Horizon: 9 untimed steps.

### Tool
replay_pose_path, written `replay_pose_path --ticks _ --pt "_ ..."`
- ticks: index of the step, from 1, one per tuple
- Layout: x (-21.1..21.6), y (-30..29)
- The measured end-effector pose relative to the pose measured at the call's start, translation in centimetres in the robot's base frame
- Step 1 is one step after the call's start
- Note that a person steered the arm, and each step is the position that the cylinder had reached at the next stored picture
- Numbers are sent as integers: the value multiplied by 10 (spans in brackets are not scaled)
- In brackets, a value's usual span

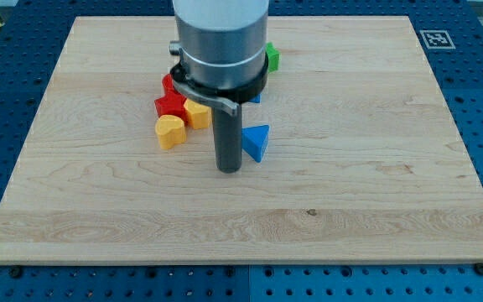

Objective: Make a diagonal line with blue blocks and green blocks

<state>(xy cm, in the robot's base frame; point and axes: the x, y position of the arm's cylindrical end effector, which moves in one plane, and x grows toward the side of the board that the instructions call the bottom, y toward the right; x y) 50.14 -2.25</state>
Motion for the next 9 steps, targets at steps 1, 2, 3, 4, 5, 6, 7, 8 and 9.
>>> replay_pose_path --ticks 1,2,3,4,5,6,7,8,9 --pt "0 0" --pt "-9 18" --pt "-9 40" --pt "-12 54" --pt "-23 54" --pt "-39 54" --pt "-65 54" --pt "-92 54" --pt "-124 53"
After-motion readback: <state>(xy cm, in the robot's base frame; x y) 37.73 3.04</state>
